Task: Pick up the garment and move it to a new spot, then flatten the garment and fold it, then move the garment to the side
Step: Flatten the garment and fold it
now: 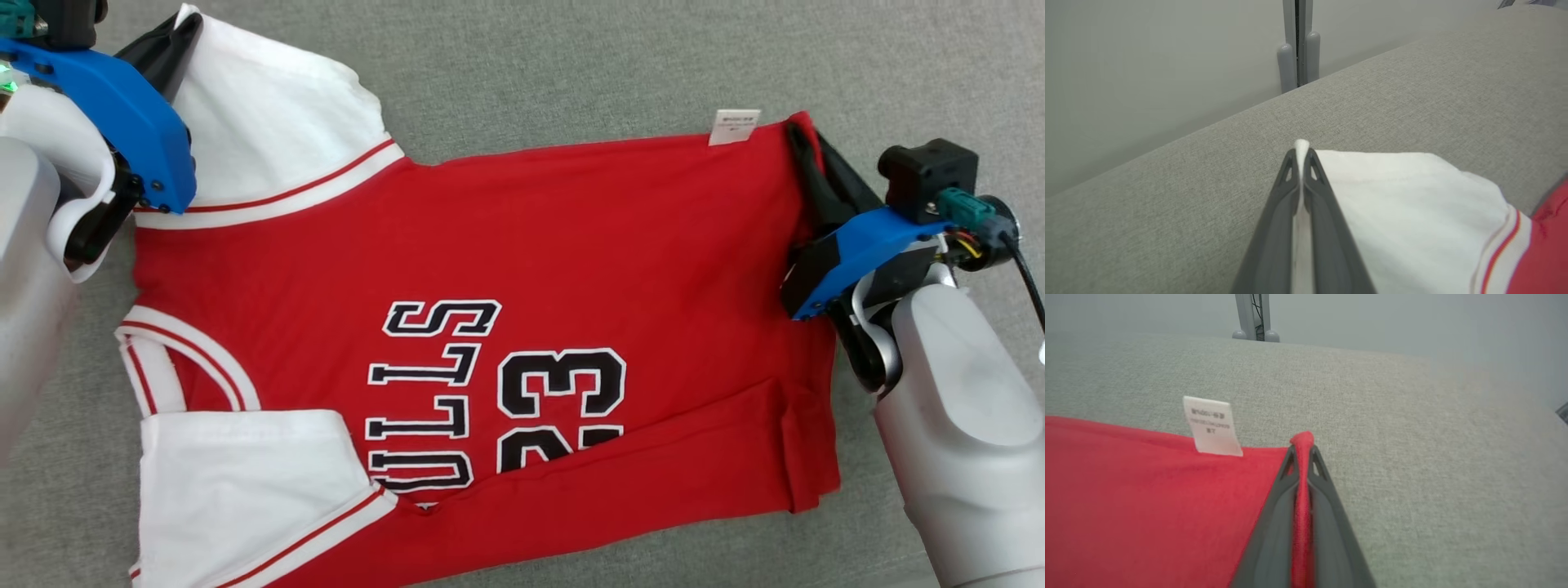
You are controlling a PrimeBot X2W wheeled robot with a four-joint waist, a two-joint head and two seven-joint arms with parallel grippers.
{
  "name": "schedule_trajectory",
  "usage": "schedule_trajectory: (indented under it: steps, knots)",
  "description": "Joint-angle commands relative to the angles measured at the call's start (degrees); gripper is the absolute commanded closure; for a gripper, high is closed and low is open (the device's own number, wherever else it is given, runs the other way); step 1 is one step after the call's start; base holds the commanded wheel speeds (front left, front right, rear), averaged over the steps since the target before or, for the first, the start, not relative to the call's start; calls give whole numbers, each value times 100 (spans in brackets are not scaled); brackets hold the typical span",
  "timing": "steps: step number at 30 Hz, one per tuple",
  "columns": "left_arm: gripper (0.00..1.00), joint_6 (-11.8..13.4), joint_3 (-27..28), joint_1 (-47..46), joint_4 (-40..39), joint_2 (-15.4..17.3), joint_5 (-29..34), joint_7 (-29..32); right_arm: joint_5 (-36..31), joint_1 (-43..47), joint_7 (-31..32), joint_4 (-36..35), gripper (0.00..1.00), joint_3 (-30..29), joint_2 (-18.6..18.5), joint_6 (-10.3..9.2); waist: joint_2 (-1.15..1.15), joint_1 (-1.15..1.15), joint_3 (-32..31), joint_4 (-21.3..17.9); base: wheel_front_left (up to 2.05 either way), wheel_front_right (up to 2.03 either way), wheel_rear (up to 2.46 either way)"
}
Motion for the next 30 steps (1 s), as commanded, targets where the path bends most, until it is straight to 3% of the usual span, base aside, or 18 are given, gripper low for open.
schedule_trajectory:
  steps: [1,10,17,30]
  knots:
    - [100,6,-17,-10,13,2,-52,-110,-83,-68,-156,16,100,-110,-11,-10,0,0,-99,67,0,0,0]
    - [100,5,-60,374,-188,5,-182,-727,-309,257,-550,114,100,-338,87,-10,0,0,-449,304,0,0,0]
    - [100,100,-75,889,-768,155,-205,-1094,-378,569,-890,161,100,-544,53,-9,0,0,-694,467,0,0,0]
    - [100,818,-12,2588,-2380,737,-622,-1343,-408,1253,-1182,241,100,-655,149,-9,0,0,-1242,630,0,0,0]
